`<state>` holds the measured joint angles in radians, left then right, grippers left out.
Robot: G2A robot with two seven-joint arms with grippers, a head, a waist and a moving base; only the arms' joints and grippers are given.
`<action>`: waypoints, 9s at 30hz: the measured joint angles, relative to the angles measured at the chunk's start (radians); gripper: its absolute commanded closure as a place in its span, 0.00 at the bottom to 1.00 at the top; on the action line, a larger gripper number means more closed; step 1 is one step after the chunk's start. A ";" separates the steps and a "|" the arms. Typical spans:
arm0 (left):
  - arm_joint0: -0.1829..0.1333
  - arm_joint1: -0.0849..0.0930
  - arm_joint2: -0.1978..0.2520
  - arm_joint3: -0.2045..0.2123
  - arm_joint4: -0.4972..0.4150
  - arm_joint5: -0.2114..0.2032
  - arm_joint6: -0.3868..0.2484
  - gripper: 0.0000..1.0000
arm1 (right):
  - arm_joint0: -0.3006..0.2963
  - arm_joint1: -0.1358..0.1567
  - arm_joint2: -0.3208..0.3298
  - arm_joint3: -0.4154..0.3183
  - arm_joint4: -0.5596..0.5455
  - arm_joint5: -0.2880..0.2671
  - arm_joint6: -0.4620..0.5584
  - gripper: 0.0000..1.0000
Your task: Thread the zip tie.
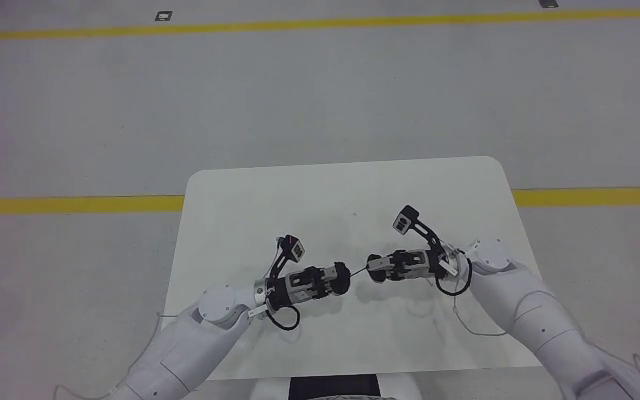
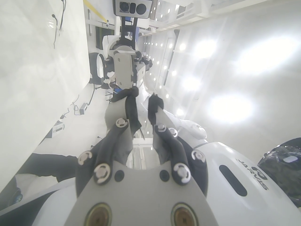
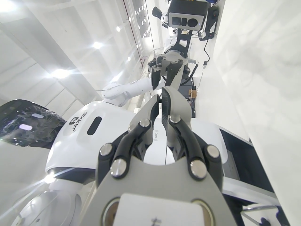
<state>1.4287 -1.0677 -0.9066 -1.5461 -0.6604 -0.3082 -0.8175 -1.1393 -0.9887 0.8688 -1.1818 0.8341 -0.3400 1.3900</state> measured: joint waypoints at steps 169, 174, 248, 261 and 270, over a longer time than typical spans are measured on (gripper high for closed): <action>-0.032 -0.013 0.056 0.026 0.063 -0.019 0.086 1.00 | -0.108 -0.060 0.185 -0.048 -0.175 0.031 -0.082 0.00; -0.029 -0.009 0.024 -0.005 0.106 -0.032 0.072 1.00 | -0.140 -0.040 0.266 -0.070 -0.180 0.029 -0.117 0.00; 0.022 0.078 0.073 -0.236 1.139 -0.032 0.550 1.00 | -0.223 0.054 0.476 -0.411 -0.887 0.205 -0.192 0.00; 0.022 0.078 0.073 -0.236 1.139 -0.032 0.550 1.00 | -0.227 0.060 0.480 -0.429 -0.975 0.224 -0.222 0.00; 0.022 0.078 0.073 -0.236 1.139 -0.032 0.550 1.00 | -0.216 0.084 0.471 -0.522 -1.251 0.306 -0.098 0.00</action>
<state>1.4503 -0.9897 -0.8336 -1.7819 0.4785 -0.3400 -0.2673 -1.3554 -0.9045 1.3397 -1.7036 -0.4171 -0.0337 1.2918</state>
